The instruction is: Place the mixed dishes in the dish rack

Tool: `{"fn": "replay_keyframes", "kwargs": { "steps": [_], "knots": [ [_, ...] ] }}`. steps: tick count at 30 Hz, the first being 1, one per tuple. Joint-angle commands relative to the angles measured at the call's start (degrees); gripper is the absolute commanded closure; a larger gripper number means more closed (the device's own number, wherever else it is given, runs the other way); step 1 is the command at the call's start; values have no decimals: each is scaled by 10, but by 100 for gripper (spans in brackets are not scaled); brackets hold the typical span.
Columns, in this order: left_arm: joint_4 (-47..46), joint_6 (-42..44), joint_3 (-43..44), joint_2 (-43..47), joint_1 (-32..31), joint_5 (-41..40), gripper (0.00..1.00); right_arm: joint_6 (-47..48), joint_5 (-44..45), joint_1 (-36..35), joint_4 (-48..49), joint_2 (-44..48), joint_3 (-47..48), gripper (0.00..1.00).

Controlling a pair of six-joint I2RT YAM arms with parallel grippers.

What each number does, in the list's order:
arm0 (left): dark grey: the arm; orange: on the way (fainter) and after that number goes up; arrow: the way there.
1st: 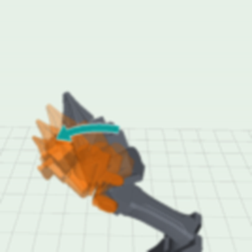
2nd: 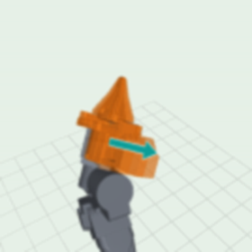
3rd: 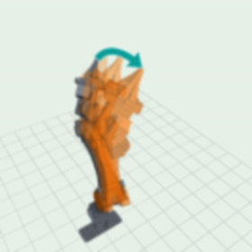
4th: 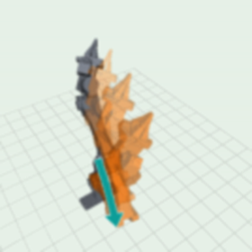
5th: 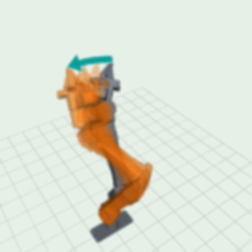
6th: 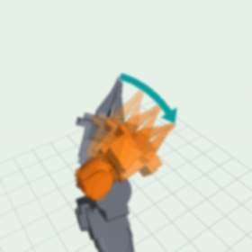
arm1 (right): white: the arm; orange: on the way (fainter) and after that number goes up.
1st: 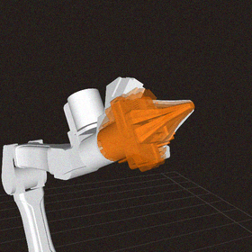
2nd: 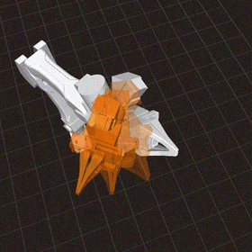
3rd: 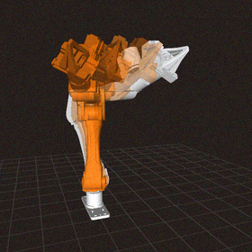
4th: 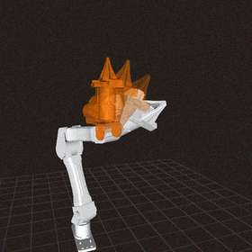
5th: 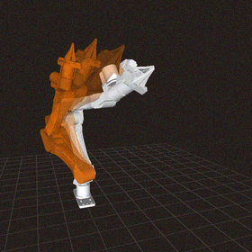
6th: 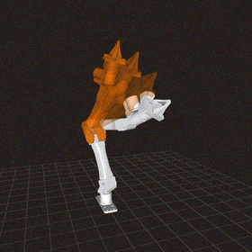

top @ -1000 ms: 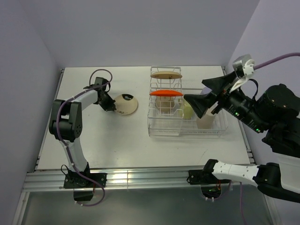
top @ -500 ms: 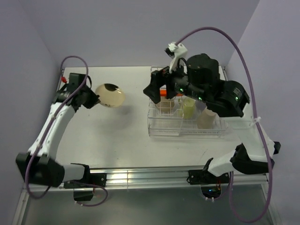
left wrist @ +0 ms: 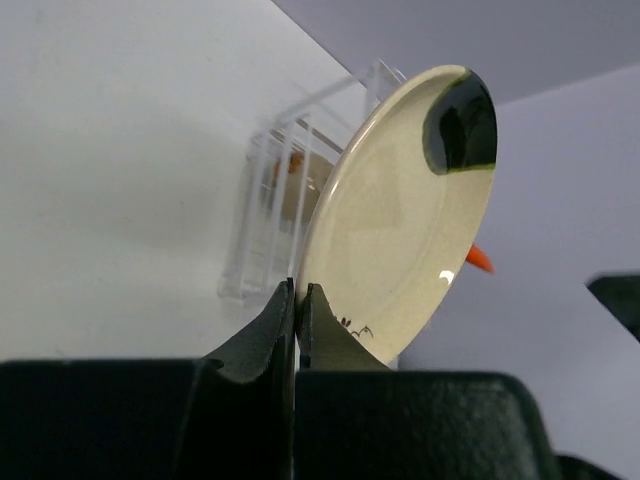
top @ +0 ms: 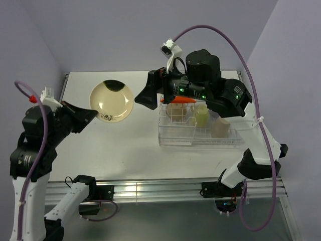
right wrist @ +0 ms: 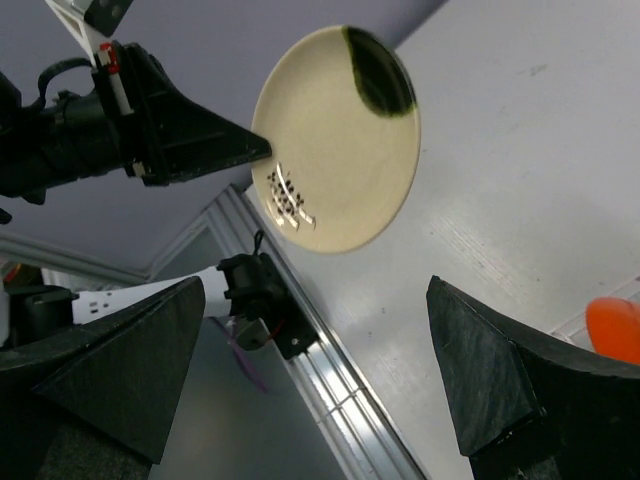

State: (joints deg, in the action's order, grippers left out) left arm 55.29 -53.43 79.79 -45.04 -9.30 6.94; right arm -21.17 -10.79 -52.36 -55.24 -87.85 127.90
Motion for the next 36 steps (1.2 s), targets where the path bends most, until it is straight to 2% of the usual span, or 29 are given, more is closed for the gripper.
{"fn": "replay_keyframes", "kwargs": {
  "steps": [1, 7, 13, 16, 19, 20, 23, 27, 28, 30, 31, 32, 36],
  "knots": [
    [-25, -17, -18, 44, 2, 98, 100, -4, -60, -2, 50, -7, -5, 0],
    [-48, -35, -30, 86, 2, 149, 100, -6, -141, 4, 63, -24, -23, 6],
    [-48, -42, -23, 98, 2, 167, 100, 9, -157, 4, 95, -14, -79, 17],
    [-49, -44, -31, 102, 2, 175, 100, 22, -170, 4, 110, -7, -108, 28],
    [-70, -53, -48, 107, 2, 199, 100, 24, -189, 4, 131, 0, -133, 57],
    [-77, -51, -52, 106, 2, 203, 100, 24, -194, 4, 136, 1, -141, 77],
    [-69, -41, -47, 97, 2, 207, 100, 24, -187, 3, 142, 8, -148, 100],
    [-69, -41, -53, 89, 2, 217, 100, 41, -165, 3, 140, 32, -163, 100],
    [-64, -41, -56, 84, 2, 215, 79, 45, -145, 3, 139, 37, -167, 100],
    [-58, -45, -60, 81, 2, 208, 42, 53, -105, 2, 139, 63, -180, 100],
    [-60, -47, -60, 82, 2, 206, 5, 57, -81, 3, 141, 74, -189, 100],
    [-59, -49, -60, 82, 2, 196, 1, 62, -40, 2, 144, 87, -208, 100],
    [-44, -40, -52, 69, 2, 177, 1, 132, 46, 3, 132, 158, -255, 100]
  ]
}}
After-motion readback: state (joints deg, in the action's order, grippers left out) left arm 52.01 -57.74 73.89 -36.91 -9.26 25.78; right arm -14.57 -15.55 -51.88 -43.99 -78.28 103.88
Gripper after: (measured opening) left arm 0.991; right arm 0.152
